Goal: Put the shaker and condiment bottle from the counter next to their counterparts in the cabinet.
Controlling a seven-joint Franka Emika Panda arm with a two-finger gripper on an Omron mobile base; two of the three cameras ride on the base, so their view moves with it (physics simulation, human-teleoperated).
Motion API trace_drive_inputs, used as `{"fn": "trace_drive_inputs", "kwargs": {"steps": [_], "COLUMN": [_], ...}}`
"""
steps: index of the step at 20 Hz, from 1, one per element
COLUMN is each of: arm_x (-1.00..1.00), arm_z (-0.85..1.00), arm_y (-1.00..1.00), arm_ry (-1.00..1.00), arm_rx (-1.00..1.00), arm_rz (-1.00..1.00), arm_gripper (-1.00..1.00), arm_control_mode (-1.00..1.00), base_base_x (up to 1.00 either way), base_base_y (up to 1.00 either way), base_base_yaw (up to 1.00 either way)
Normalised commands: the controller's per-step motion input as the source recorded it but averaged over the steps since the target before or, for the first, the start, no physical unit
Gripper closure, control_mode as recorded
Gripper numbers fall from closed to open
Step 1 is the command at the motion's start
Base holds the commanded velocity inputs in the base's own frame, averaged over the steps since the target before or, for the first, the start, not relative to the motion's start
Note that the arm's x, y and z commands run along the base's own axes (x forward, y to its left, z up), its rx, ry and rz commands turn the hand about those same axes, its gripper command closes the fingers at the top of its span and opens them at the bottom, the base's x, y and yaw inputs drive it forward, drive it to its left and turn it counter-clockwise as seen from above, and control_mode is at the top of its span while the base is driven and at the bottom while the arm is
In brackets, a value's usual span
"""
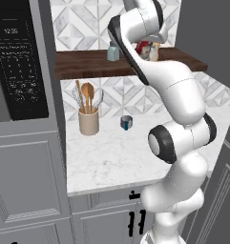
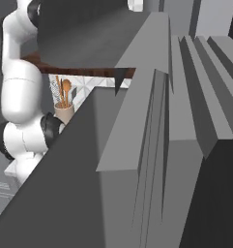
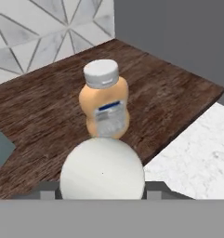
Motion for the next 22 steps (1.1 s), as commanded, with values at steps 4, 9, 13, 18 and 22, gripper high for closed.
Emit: {"fn": "trace_drive_inputs", "kwargs": {"steps": [4, 9, 13, 18, 22], "arm_x": [0.45, 0.47, 0.30, 0.22, 0.20], "arm_z": [0.00, 0.00, 0.00, -0.01, -0.15], "arm_y": [0.02, 0.00, 0.00, 0.00, 0.00], "arm_ry": [0.00, 0.00, 0.00, 0.01, 0.02], "arm_rx": [-0.09, -0.03, 0.00, 0.00, 0.00], "arm_rz": [0.11, 0.07, 0.00, 0.00, 0.00], "arm_gripper": [1.00, 1.00, 1.00, 1.00, 1.00], "arm_control_mode": [-1.00, -1.00, -1.00, -1.00, -1.00], "base_base_x": [0.00, 0.00, 0.00, 0.00, 0.00], "base_base_y": [0.00, 0.00, 0.00, 0.00, 0.00], "base_base_yaw": [0.00, 0.00, 0.00, 0.00, 0.00]}}
